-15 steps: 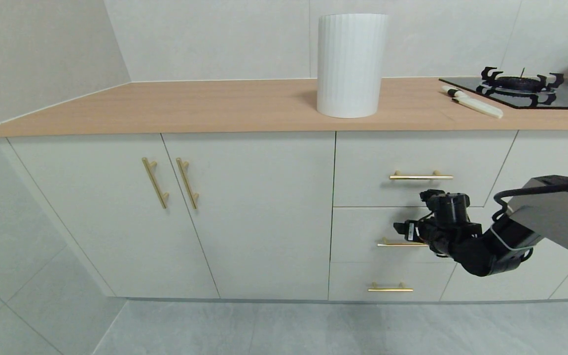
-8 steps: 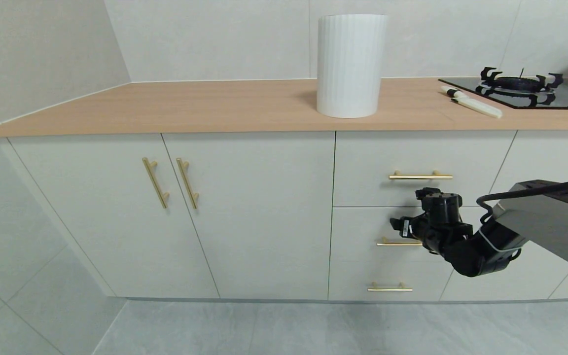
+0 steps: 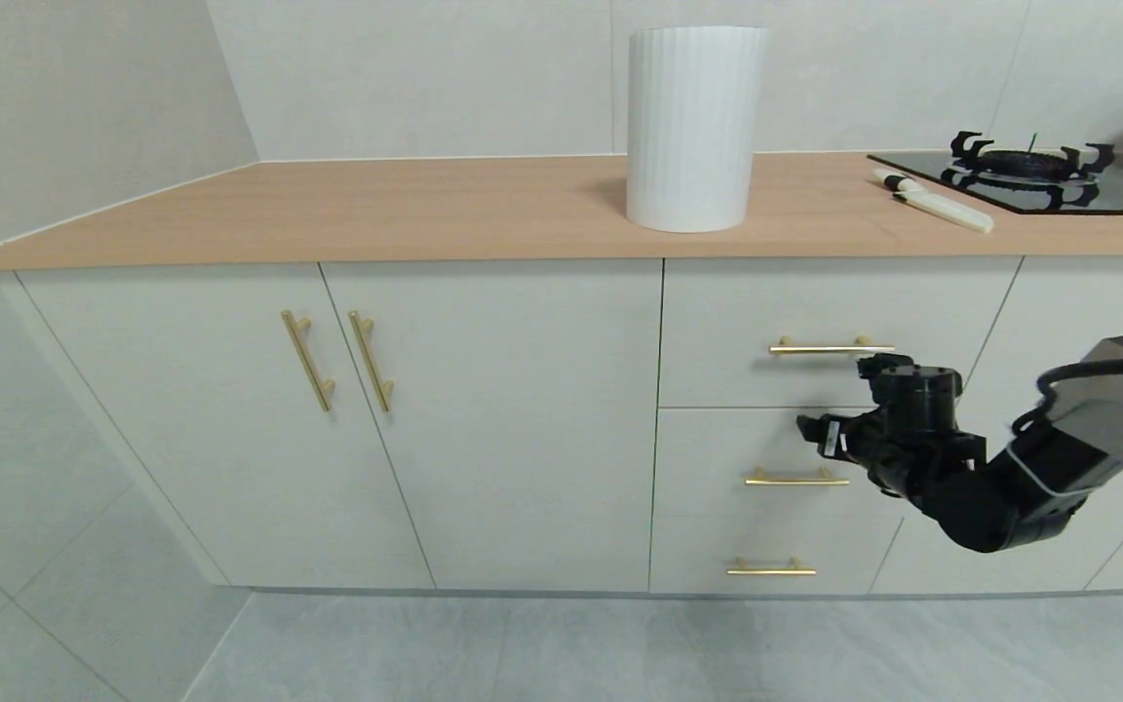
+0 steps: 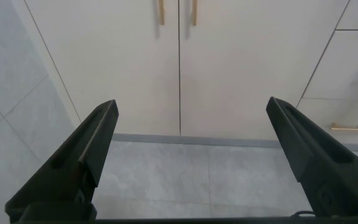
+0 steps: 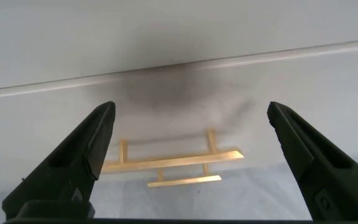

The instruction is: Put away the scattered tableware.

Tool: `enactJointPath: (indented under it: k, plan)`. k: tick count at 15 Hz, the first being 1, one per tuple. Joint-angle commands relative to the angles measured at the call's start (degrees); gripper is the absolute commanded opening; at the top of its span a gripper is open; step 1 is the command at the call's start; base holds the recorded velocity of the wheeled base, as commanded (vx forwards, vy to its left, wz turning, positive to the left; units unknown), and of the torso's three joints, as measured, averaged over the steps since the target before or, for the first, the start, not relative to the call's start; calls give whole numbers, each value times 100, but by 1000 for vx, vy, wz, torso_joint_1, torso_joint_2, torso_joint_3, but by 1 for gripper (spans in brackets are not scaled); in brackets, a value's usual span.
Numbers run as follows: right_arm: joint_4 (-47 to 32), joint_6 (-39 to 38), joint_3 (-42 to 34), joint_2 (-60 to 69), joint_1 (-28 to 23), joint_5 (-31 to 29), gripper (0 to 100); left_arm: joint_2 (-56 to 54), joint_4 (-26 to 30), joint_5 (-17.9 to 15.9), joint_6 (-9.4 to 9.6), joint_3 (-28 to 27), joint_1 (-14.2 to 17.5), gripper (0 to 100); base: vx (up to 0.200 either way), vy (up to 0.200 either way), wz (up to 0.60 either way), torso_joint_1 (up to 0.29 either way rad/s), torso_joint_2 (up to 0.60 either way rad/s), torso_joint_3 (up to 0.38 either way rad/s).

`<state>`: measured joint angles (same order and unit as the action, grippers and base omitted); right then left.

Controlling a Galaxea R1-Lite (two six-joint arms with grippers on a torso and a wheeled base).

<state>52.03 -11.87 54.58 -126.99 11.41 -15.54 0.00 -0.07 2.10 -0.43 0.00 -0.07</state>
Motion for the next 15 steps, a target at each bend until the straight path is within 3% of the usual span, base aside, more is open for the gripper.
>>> enactJointPath:
  k: [1, 5, 7, 9, 11, 15]
  plan:
    - [-35, -8, -1450, 2029, -7, -362, 100, 0, -1, 1, -1, 0, -1, 100, 0, 0, 0, 0, 0, 0]
    - [-61, 133, -2865, 4490, -7, -722, 100, 0, -1, 1, -1, 0, -1, 100, 0, 0, 0, 0, 0, 0]
    - [-88, 739, -3867, 6054, -16, -722, 100, 0, -1, 1, -1, 0, -1, 100, 0, 0, 0, 0, 0, 0]
    - [-228, 1029, -4262, 6960, -34, -731, 100, 0, -1, 1, -1, 0, -1, 100, 0, 0, 0, 0, 0, 0]
    - [-1380, 1539, -4377, 8515, -341, -740, 100, 0, -1, 1, -1, 0, -1, 100, 0, 0, 0, 0, 0, 0]
    - [-3920, 1882, -4060, 10765, -385, -995, 100, 0, -1, 1, -1, 0, -1, 100, 0, 0, 0, 0, 0, 0]
